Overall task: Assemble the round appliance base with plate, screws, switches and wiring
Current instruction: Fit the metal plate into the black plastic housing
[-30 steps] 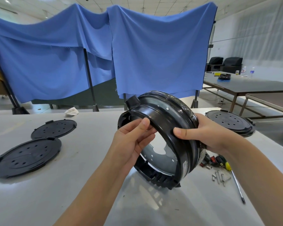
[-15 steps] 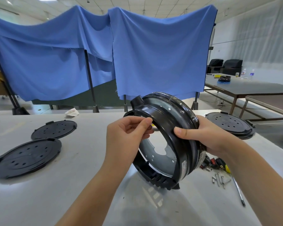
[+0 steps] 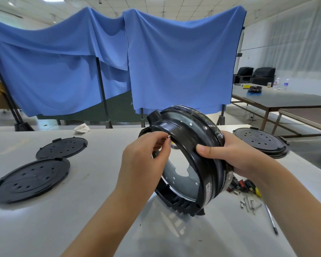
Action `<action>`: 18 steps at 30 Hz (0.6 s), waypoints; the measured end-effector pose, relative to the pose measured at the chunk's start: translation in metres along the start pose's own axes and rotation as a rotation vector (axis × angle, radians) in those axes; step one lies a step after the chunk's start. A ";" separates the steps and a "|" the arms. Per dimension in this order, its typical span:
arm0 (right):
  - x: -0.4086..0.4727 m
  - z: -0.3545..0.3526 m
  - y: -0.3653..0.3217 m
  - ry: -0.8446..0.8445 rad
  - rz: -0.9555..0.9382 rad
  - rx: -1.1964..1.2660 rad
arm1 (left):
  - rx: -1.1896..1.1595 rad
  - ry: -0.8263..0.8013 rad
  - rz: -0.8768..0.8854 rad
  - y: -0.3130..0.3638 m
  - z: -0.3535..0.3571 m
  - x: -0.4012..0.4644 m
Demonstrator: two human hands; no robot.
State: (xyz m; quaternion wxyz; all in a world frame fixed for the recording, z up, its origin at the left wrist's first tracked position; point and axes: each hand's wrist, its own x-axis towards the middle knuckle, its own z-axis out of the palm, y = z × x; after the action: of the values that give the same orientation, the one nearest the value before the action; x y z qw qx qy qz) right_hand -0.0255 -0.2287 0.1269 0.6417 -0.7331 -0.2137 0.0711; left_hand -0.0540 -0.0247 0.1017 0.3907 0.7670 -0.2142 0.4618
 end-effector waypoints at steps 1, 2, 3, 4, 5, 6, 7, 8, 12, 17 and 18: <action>0.000 0.000 0.000 0.000 0.000 -0.001 | 0.014 -0.006 0.009 0.000 0.000 0.000; 0.000 0.001 0.000 -0.001 -0.001 -0.001 | 0.024 -0.015 0.017 0.000 -0.001 0.001; 0.000 0.001 -0.001 -0.003 -0.004 0.001 | 0.034 -0.026 0.029 0.000 -0.001 0.001; 0.000 0.002 -0.001 -0.004 -0.007 0.003 | 0.046 -0.040 0.044 0.001 -0.002 0.002; -0.001 0.002 -0.001 -0.005 -0.010 0.004 | 0.065 -0.059 0.062 0.001 -0.003 0.004; -0.001 0.002 -0.002 -0.004 -0.010 0.004 | 0.092 -0.082 0.085 0.001 -0.005 0.005; -0.001 0.002 -0.002 -0.003 -0.009 0.005 | 0.123 -0.107 0.111 0.000 -0.006 0.007; -0.001 0.002 -0.002 -0.003 -0.008 0.007 | 0.155 -0.130 0.136 0.000 -0.008 0.010; -0.001 0.003 -0.002 -0.004 -0.011 0.010 | 0.180 -0.147 0.154 -0.002 -0.009 0.011; -0.001 0.004 -0.002 0.004 0.001 0.001 | 0.138 -0.075 0.126 -0.003 -0.006 0.003; -0.001 0.004 -0.002 0.007 0.001 0.004 | 0.158 -0.081 0.160 -0.003 -0.007 0.003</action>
State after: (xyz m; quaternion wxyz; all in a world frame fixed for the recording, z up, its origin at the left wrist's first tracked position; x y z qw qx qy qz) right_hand -0.0287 -0.2255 0.1282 0.6439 -0.7321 -0.2110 0.0695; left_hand -0.0538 -0.0172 0.1048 0.2820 0.7938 -0.2534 0.4755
